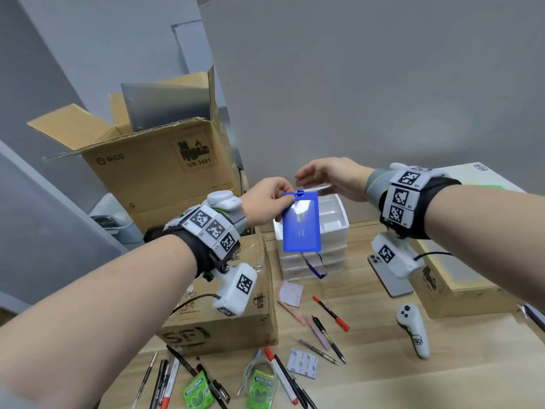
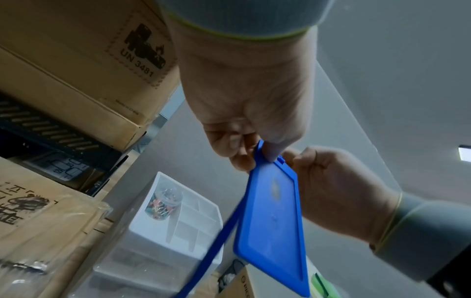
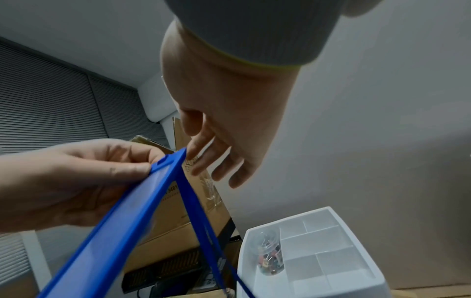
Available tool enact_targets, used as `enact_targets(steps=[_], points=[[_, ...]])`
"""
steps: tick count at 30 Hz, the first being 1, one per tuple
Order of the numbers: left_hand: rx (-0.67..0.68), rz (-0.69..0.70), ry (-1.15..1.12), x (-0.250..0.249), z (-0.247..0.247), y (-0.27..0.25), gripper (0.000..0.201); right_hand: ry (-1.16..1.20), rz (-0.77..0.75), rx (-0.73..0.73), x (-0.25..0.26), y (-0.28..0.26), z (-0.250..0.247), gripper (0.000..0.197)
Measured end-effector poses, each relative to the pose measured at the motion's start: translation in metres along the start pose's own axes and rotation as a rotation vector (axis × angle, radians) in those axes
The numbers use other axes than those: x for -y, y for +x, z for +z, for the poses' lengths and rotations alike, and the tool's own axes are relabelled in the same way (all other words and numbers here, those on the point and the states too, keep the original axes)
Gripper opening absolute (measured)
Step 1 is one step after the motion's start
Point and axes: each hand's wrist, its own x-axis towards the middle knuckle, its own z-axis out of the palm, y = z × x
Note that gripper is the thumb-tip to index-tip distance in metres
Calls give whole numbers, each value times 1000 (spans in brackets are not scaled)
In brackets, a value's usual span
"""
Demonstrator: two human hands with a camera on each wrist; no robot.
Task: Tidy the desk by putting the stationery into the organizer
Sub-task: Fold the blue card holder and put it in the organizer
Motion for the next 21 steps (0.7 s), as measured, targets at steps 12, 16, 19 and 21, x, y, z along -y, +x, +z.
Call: enact_targets(steps=[12,16,19,21], points=[[-156,-33,-215,-18,-19,-9,15,415,81,182,-5,-9,17,48],[-209,-34,-221,-20,-18,-11,13,467,91,169,-8,-11,22,51],[-256,-59,-259,-19,-14,-11,15,467,121,118,-10,-9,26,57],[-279,-102,-335,-18,-10,-11,22,456,146,43,-10,-8,29,61]])
